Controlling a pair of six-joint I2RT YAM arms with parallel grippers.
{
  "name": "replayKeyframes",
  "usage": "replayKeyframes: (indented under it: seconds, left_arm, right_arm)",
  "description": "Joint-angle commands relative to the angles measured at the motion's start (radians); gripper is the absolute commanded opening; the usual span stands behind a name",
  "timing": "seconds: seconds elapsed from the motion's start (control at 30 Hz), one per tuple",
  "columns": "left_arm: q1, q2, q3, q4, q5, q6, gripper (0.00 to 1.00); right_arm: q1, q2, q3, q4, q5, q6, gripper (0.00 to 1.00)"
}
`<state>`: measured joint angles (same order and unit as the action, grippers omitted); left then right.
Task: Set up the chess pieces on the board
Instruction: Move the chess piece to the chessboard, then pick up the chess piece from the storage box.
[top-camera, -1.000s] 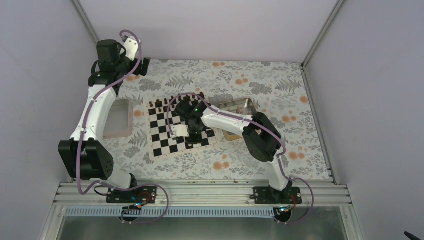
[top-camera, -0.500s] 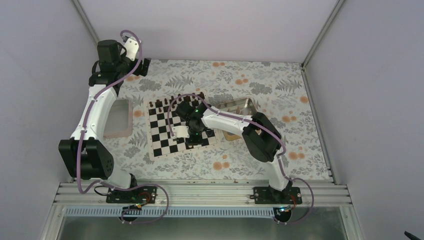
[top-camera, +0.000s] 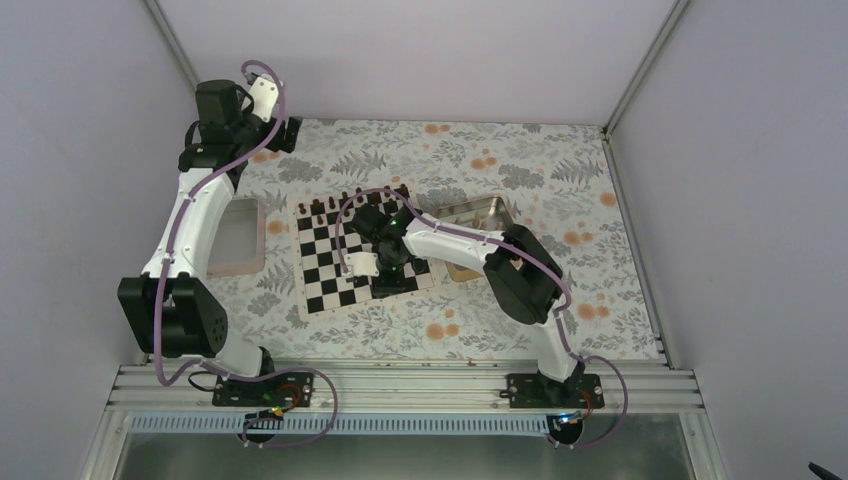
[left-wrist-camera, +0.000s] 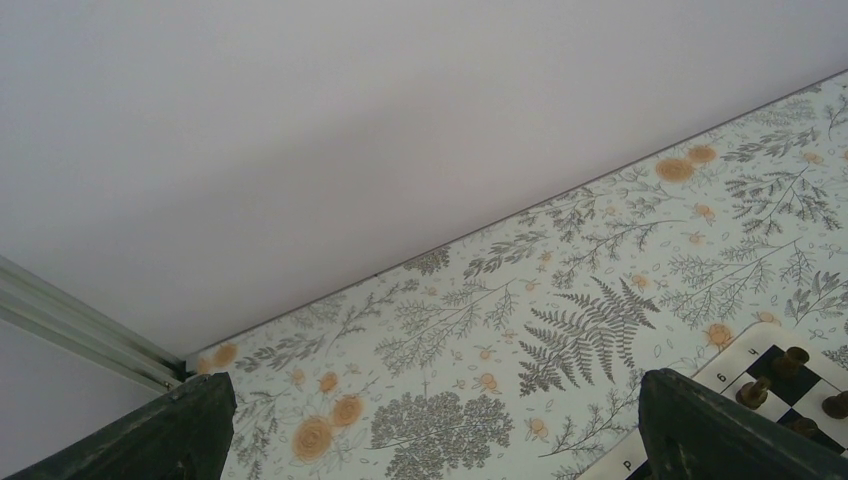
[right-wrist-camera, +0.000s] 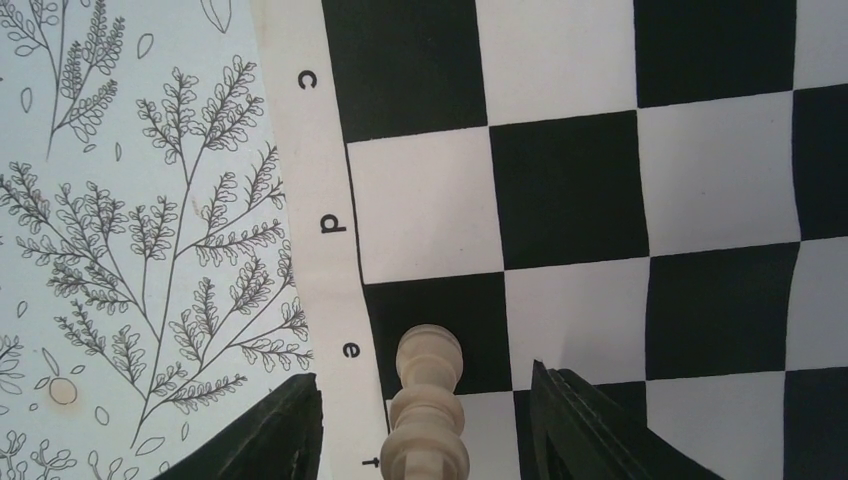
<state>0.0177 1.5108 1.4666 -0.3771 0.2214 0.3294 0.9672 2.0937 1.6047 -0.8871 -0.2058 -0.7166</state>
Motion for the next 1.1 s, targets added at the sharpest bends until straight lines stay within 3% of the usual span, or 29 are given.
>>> replayKeyframes:
  seconds: [0.0,0.3,0.57,0.73,1.07]
  left_arm:
    - [0.002,0.003,0.005,0.005,0.016,0.008,1.00]
    - [0.003,0.001,0.006,0.005,0.013,0.008,1.00]
    - [0.002,0.001,0.007,-0.001,0.021,0.008,1.00]
    - [0.000,-0.001,0.009,-0.001,0.021,0.008,1.00]
    - [0.002,0.003,0.004,0.003,-0.002,0.007,1.00]
  right_arm:
    - [-0.003,-0.039,0.004,0.005,-0.012,0.004,0.55]
    - [-0.102,-0.127,0.035,-0.038,-0.030,0.013,0.60]
    - [-0.344,-0.238,0.040,-0.098,-0.057,-0.024,0.60]
    - [-0.524,-0.207,0.035,-0.071,0.033,-0.043,0.57]
    - [-0.624,-0.072,0.079,0.005,0.131,-0.020,0.47]
